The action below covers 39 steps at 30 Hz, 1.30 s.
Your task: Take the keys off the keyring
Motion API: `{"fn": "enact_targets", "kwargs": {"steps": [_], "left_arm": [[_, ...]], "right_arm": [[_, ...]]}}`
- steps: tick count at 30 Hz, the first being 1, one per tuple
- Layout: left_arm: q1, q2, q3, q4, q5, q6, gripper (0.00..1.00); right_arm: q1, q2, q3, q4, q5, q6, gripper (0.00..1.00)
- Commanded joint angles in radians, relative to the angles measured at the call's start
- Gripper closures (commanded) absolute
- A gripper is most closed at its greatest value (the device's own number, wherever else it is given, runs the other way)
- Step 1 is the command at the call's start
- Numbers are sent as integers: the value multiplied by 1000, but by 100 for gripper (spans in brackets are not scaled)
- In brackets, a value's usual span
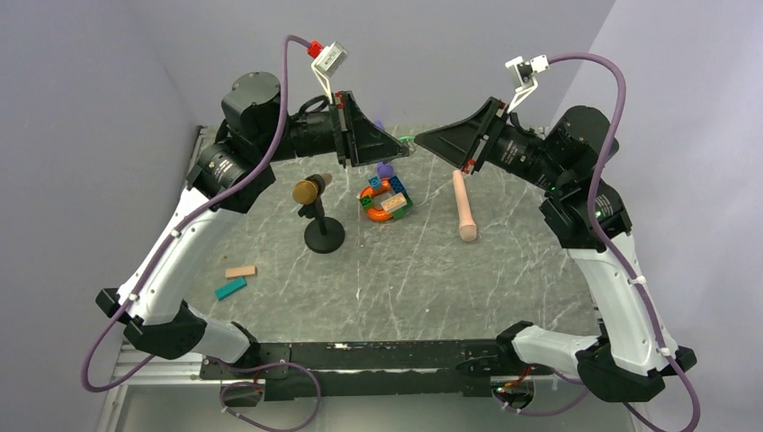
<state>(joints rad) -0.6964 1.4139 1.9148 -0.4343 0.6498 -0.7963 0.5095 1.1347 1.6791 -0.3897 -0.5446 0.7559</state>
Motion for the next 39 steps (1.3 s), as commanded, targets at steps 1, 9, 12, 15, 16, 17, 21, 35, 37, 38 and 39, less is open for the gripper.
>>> {"fn": "enact_targets", "kwargs": {"steps": [1, 9, 12, 15, 16, 17, 21, 35, 37, 38, 39], "left_arm": [[2, 40, 85, -78, 27, 55, 100], [3, 44, 77, -88, 45, 60, 100], [4, 38, 57, -79, 58, 61, 85], [3, 32, 42, -93, 59, 71, 72], [3, 31, 37, -97, 58, 74, 68], [3, 29, 29, -100, 61, 76, 60], [5, 13, -5, -120, 65, 98, 36], [197, -80, -12, -350, 61, 356, 29], [202, -86, -27, -339, 63, 380, 31], [201, -87, -40, -323, 79, 382, 32], [201, -88, -58, -289, 112, 382, 33]], "right_arm": [[24, 4, 93, -42, -71, -76, 100], [49, 7, 102, -92, -60, -105, 100], [52, 5, 110, -124, -23, -117, 100], [53, 6, 119, -153, 13, -116, 100], [54, 7, 119, -161, 24, -108, 100], [54, 8, 118, -166, 32, -100, 100], [53, 26, 122, -198, 44, -51, 100], [53, 213, 322, -701, 3, -153, 100], [56, 228, 324, -714, -37, -168, 100], [58, 228, 322, -711, -59, -173, 100], [59, 227, 319, -707, -78, -178, 100]]}}
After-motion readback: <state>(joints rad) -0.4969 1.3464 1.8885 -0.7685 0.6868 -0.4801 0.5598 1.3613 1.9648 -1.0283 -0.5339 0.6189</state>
